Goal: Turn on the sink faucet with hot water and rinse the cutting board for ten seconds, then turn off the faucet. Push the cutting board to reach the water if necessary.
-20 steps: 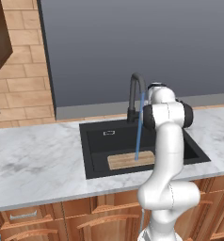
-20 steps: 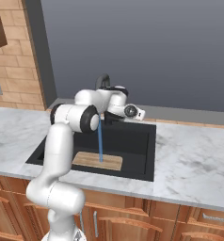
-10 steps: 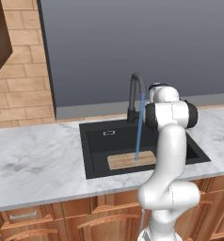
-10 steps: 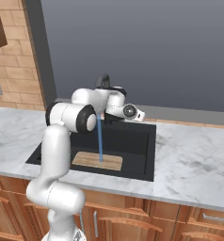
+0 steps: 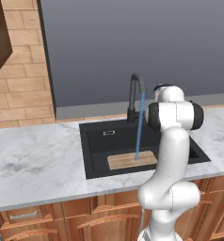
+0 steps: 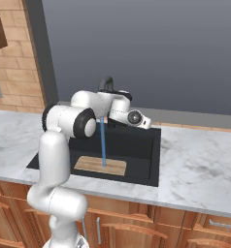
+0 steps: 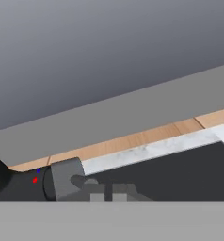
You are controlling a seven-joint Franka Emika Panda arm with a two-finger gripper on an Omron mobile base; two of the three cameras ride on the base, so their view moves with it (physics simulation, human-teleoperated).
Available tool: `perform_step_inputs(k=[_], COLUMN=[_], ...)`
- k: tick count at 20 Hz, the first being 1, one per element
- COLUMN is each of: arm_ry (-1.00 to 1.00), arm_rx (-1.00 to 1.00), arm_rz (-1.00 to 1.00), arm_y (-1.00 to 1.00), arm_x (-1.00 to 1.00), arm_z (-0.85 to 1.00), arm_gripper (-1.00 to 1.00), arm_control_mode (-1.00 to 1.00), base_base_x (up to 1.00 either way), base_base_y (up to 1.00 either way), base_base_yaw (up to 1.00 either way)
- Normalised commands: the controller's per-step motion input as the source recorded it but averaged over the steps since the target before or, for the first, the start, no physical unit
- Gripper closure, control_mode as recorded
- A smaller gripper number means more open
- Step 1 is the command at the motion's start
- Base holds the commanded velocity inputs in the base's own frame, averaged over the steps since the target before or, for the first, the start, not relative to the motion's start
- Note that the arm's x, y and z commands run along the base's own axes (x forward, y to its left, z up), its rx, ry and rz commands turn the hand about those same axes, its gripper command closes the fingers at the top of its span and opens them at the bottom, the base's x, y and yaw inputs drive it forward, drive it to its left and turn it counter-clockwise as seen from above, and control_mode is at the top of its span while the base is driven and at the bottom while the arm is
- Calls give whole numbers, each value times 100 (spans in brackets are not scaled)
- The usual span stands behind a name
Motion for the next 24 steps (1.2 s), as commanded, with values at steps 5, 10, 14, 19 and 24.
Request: perform_step_inputs(k=[5,10,14,19,24], arm_ry=[-3,-1,-7,-4,0], arm_rx=[9,5,0,0,0], arm_rz=[2,2,7,9,10], arm_y=[-42,-34,-16,0,0], arm_x=[-18,-31,-8,12,18], arm_z=[21,6,-6,-13,-17], arm_gripper=[100,100,100,100,100], arm_control_mode=[-100,-100,-100,-100,-100], base_base_x=[0,0,0,0,0], base_base_y=[0,0,0,0,0], base_base_yaw=[0,0,0,0,0])
